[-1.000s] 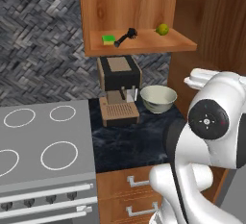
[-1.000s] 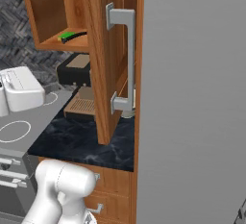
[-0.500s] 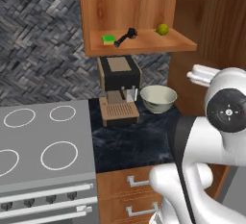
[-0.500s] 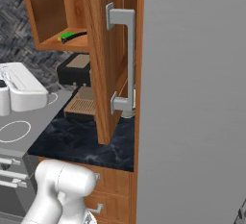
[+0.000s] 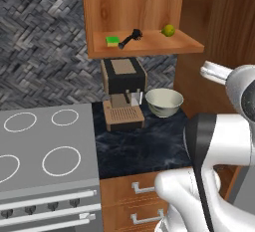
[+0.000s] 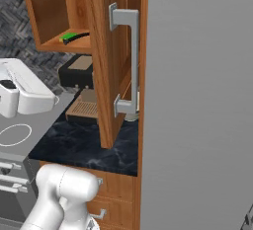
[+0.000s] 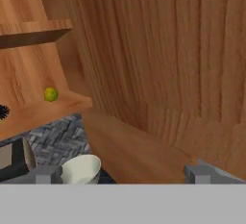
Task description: Pick the dish brush and sponge from the cabinet and place them on the counter.
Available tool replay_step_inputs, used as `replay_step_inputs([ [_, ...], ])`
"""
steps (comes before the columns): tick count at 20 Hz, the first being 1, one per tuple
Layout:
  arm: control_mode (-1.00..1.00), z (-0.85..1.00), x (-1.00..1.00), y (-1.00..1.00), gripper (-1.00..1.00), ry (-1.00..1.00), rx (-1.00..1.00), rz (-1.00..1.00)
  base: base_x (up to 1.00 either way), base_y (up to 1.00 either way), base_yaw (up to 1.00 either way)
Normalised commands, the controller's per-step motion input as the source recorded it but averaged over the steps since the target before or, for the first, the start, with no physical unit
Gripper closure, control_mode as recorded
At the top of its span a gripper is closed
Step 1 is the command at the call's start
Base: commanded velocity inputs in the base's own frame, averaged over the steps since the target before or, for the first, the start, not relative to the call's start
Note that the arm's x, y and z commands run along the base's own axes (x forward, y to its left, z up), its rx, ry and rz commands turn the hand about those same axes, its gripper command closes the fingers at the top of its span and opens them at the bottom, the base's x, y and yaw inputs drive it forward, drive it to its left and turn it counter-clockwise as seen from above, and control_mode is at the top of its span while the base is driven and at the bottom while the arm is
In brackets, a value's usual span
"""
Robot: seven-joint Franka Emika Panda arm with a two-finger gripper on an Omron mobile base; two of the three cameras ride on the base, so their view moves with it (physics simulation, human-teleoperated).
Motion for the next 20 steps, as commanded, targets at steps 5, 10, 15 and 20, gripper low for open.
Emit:
replay_step_inputs([
  [5, -1.00, 0.01, 0.04, 0.00, -1.00, 0.00, 0.12, 0.05, 0.00, 0.00, 0.00],
  [10, -1.00, 0.02, 0.02, 0.00, -1.00, 0.00, 0.11, 0.06, 0.00, 0.00, 0.00],
  [15, -1.00, 0.02, 0.06, 0.00, -1.00, 0.00, 0.11, 0.05, 0.00, 0.00, 0.00],
  [20, -1.00, 0.01, 0.02, 0.00, -1.00, 0.00, 0.10, 0.06, 0.00, 0.00, 0.00],
])
